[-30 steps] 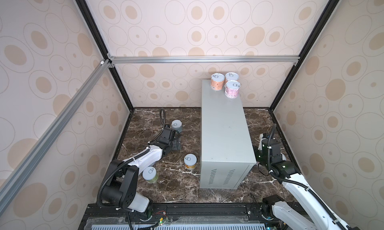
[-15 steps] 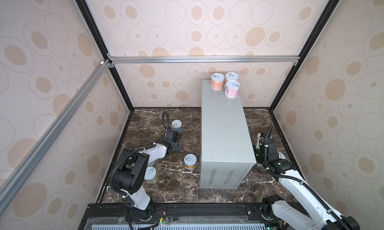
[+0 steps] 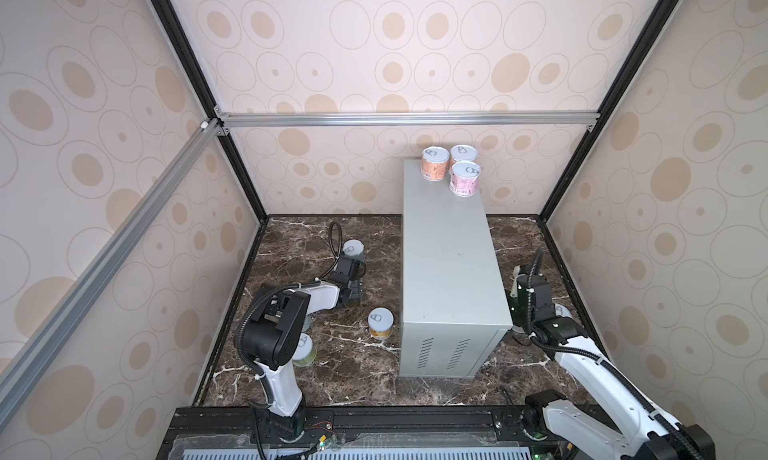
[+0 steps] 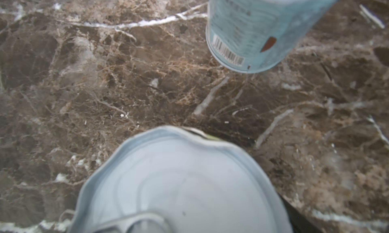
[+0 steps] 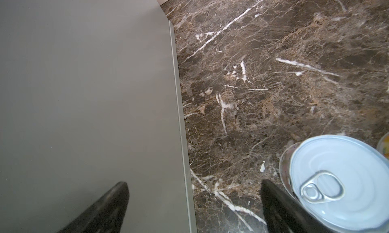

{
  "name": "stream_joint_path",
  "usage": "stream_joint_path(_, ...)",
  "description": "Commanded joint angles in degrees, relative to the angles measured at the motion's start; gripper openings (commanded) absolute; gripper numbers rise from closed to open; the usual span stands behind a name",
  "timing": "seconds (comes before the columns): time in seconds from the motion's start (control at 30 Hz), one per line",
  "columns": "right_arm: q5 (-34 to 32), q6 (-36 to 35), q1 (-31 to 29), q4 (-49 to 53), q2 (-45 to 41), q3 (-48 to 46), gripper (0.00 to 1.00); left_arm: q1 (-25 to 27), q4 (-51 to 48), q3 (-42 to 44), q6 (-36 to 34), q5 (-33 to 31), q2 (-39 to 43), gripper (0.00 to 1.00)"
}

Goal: Place and organize the canned foods onto the counter
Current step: 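Lower the left gripper onto the green-labelled floor can while the right gripper descends, then close the left gripper on the green-labelled can and lift it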

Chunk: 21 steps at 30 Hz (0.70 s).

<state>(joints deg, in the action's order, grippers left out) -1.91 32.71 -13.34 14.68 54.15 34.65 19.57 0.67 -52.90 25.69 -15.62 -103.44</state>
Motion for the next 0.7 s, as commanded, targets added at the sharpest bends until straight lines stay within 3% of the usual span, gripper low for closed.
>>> stream_joint_path(0.0,2.0,-0.4,-0.2,-1.1,0.4,-0.9,1.00,-0.4,0.4,-2.5,-0.2,-1.4,-1.1,0.83)
stream_joint_path(0.2,1.8,-0.7,-0.1,-0.9,-0.1,-0.7,1.00,-0.5,0.3,-2.3,-0.2,-1.4,-0.6,0.68)
stream_joint_path(0.67,2.7,-0.9,0.0,0.8,-0.6,0.3,1.00,-0.4,-2.0,0.1,0.6,3.8,12.5,0.65)
